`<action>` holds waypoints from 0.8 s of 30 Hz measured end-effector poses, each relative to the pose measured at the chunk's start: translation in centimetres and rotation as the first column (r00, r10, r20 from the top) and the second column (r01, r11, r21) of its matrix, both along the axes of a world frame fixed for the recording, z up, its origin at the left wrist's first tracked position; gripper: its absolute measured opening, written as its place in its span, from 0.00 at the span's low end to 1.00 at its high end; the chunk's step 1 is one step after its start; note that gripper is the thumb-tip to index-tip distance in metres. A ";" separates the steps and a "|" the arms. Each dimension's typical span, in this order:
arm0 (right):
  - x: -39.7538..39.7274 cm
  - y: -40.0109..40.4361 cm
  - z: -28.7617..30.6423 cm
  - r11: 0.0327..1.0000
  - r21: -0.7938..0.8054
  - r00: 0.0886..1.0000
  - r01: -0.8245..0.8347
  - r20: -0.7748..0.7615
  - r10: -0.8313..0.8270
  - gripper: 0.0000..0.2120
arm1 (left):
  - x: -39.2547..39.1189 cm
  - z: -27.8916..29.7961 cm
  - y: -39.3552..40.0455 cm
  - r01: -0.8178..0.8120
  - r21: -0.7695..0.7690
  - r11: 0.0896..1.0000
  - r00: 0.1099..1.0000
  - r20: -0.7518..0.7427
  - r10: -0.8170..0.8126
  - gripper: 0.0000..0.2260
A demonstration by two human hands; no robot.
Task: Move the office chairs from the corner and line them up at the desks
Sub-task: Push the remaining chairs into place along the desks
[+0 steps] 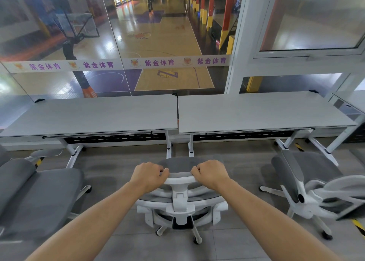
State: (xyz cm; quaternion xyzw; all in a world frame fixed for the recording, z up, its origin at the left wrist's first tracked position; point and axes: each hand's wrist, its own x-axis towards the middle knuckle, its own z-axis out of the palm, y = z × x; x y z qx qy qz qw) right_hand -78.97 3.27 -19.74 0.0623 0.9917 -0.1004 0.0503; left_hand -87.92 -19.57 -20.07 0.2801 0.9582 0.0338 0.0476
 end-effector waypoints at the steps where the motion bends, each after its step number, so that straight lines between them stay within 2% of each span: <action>1: 0.0 0.0 0.0 1.000 -0.002 1.000 0.001 -0.001 -0.001 0.22 | 0.0 -0.1 0.0 0.001 0.001 1.000 1.000 0.000 -0.001 0.22; 17: 0.0 -0.1 0.2 1.000 -0.004 0.999 0.014 0.033 -0.014 0.23 | -0.4 -0.2 -0.1 0.018 -0.013 1.000 1.000 0.021 -0.018 0.22; 20: -0.4 -0.2 1.1 0.999 -0.039 0.996 0.015 0.090 -0.012 0.22 | -0.6 0.3 -0.4 0.039 0.032 0.999 0.997 0.067 -0.041 0.22; 24: -2.0 -1.3 2.2 0.997 -0.075 0.994 0.029 0.103 -0.021 0.17 | -1.5 1.5 -1.7 0.023 0.127 0.992 0.993 0.110 -0.037 0.20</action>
